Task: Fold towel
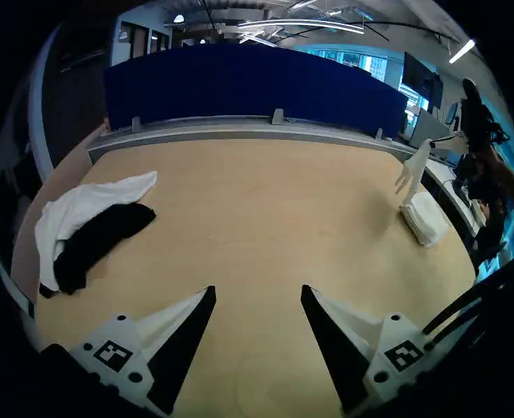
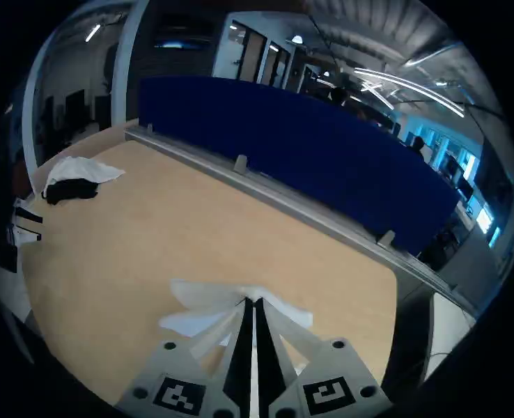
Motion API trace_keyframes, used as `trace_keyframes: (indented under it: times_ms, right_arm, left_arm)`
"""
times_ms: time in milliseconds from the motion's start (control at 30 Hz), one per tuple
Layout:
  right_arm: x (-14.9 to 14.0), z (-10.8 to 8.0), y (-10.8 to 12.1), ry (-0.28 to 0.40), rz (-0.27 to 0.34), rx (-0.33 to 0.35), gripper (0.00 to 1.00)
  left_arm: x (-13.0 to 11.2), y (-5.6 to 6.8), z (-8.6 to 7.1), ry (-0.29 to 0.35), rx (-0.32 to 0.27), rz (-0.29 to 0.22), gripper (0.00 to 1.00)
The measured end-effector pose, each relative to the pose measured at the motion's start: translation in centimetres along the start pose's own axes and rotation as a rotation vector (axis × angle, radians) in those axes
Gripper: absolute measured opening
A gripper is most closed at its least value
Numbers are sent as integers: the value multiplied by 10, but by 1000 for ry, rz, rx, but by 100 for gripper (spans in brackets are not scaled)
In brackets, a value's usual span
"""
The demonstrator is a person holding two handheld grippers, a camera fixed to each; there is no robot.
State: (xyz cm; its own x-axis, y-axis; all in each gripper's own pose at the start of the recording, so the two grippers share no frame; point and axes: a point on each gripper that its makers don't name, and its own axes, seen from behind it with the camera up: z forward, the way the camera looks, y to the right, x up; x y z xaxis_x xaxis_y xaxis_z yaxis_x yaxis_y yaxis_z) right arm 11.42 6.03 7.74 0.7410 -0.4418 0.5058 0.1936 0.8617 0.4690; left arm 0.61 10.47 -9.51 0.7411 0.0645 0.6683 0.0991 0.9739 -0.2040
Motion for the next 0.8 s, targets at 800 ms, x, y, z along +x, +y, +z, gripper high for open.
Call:
trace_keyframes:
  times_ms: [800]
  right_arm:
    - [-136, -66, 28, -107, 169, -130, 2]
  left_arm:
    - [5, 16, 5, -11, -32, 48, 90]
